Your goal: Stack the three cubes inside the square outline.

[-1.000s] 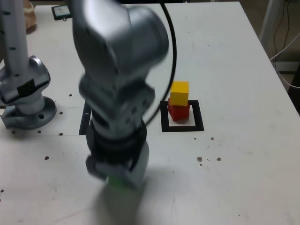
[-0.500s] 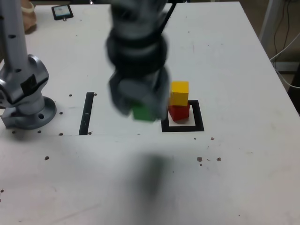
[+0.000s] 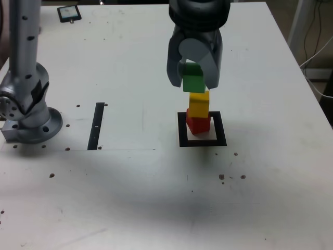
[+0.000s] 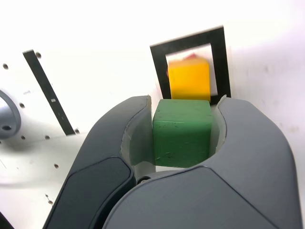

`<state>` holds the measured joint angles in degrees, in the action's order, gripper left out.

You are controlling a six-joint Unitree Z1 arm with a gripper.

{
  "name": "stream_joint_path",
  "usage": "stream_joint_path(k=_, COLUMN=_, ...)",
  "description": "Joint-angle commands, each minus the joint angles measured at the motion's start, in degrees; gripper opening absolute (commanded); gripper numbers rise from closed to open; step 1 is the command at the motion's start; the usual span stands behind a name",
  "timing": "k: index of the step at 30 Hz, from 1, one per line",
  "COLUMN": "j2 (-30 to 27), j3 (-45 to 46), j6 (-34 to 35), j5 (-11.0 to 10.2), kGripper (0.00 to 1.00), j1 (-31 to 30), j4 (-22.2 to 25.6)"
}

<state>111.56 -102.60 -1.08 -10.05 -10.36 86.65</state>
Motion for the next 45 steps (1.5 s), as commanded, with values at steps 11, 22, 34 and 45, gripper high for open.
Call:
stream_joint_path(k=11, j2=1.49, j3=1.97, j6=-2.11, j5=1.33, kGripper=0.16, j1=2.78, j4=-2.35)
stream_joint_path(k=22, j2=2.31, j3=1.74, j6=-2.17, j5=1.07, kGripper=0.22, j1=3.24, j4=-2.76)
stream_joint_path(k=34, j2=3.68, j3=1.13, j6=-2.93, j5=1.03, kGripper=0.34, j1=3.68, j4=-3.01)
stream_joint_path(k=45, j2=3.77, j3=1.18, j6=-3.58, j5=0.97, kGripper=0.92, j1=3.86, j4=-3.63)
